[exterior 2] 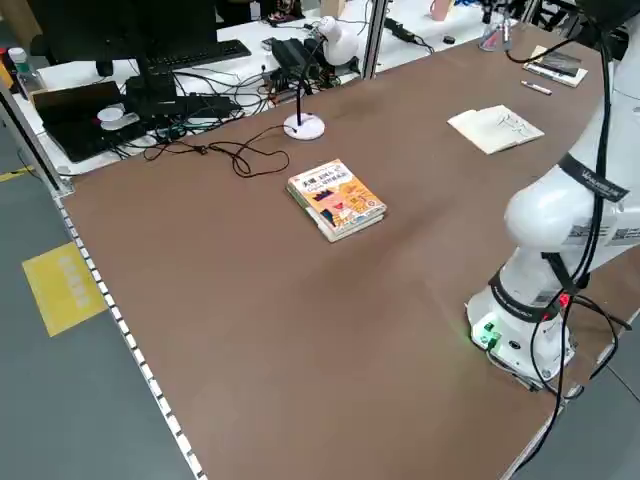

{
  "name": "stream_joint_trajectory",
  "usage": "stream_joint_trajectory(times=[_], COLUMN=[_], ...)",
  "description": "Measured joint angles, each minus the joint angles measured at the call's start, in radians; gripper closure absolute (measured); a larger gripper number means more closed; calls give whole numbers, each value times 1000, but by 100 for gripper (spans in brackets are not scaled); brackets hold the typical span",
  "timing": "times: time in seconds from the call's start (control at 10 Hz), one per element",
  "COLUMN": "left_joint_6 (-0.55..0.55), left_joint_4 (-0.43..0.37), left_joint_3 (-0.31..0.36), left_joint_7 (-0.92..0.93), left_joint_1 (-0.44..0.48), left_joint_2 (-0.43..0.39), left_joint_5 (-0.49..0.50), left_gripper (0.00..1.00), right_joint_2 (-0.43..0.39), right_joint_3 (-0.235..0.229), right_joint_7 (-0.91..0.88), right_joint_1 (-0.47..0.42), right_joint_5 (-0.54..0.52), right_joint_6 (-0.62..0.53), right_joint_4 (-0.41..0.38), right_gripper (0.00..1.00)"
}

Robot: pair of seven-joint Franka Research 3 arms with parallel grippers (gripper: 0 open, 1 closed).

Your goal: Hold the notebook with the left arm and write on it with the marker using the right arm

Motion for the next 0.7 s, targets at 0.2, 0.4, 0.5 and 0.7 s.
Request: stream_joint_trajectory(times=[0.2, 0.4, 0.5, 0.7], left_joint_6=[48, 98, 129, 181], left_joint_4=[0, 0, 0, 0], left_joint_3=[8, 8, 8, 8], left_joint_7=[-8, -8, -8, -15], left_joint_1=[-38, -46, -51, -73], left_joint_2=[44, 88, 110, 153], left_joint_5=[0, 0, 0, 12], left_gripper=[0, 0, 0, 0], right_joint_2=[3, 4, 4, 4], right_joint_3=[0, 0, 0, 0], right_joint_7=[0, 0, 0, 0], right_joint_1=[0, 0, 0, 0], right_joint_5=[0, 0, 0, 0], right_joint_6=[0, 1, 1, 1], right_joint_4=[0, 0, 0, 0], right_gripper=[0, 0, 0, 0])
